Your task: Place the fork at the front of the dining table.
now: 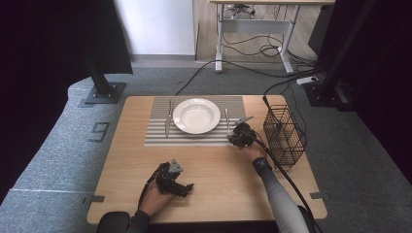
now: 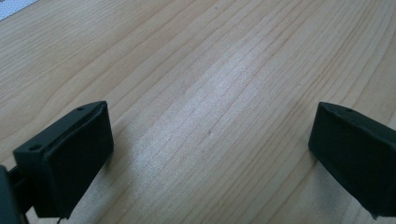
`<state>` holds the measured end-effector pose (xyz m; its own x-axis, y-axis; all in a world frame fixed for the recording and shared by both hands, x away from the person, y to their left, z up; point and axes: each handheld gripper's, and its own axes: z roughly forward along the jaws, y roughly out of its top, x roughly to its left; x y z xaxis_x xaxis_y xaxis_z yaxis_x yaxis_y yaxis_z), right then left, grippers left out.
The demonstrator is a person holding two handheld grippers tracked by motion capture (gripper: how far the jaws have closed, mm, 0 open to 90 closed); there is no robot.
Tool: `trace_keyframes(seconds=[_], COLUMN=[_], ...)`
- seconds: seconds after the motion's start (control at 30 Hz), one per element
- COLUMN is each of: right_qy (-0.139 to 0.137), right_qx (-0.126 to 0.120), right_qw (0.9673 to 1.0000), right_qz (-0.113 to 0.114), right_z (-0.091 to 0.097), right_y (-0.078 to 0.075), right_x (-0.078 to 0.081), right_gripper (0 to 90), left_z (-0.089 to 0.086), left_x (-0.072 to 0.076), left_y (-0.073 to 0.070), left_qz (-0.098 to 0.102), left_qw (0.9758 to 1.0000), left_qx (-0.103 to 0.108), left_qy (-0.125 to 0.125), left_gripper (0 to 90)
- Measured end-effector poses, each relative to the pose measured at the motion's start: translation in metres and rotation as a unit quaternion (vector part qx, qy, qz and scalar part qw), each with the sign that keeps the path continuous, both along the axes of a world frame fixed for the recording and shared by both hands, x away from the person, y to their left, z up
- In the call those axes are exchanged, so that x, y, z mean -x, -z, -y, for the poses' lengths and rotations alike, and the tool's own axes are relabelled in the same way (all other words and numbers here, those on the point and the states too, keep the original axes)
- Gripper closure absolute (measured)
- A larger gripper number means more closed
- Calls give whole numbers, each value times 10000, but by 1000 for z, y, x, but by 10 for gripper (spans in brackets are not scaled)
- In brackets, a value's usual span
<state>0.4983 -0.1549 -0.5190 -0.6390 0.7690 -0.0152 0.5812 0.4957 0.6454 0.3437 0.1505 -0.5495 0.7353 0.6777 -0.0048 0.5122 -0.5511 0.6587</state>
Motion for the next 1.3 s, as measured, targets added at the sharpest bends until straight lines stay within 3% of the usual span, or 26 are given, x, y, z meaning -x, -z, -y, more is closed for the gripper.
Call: trace_keyframes(seconds=[0.3,0.53,0.6,0.63,0.67,0.7,0.77,0.87,1.0,1.13,1.3], right_qy=[112,188,183,183,158,158,162,51,-51,-81,-142], right_qx=[-77,24,54,54,-19,-19,-124,-292,-187,-274,-420], right_qw=[9999,9998,9998,9998,9999,9999,9997,9995,9995,9992,9983], right_qz=[-10,-31,19,19,50,50,92,129,251,289,372], right_z=[-4,-6,-6,-6,-5,-5,-4,-3,-2,1,13], right_y=[1,1,0,0,-3,-3,-8,-15,-24,-29,-40], right_x=[-22,-35,-34,-34,-33,-33,-29,-23,-9,0,28], right_gripper=[710,695,609,609,495,495,354,234,153,140,102], left_z=[0,0,0,0,0,0,0,0,0,0,0], left_x=[0,0,0,0,0,0,0,0,0,0,0], left_y=[0,0,0,0,0,0,0,0,0,0,0], left_qz=[0,0,0,0,0,0,1,0,0,-1,0], left_qw=[10000,10000,10000,10000,10000,10000,10000,10000,10000,10000,10000], left_qx=[-1,11,11,11,12,12,4,12,12,14,4], left_qy=[1,-6,-5,-5,-5,-5,-1,-5,-6,-5,1], left_gripper=[0,0,0,0,0,0,0,0,0,0,0])
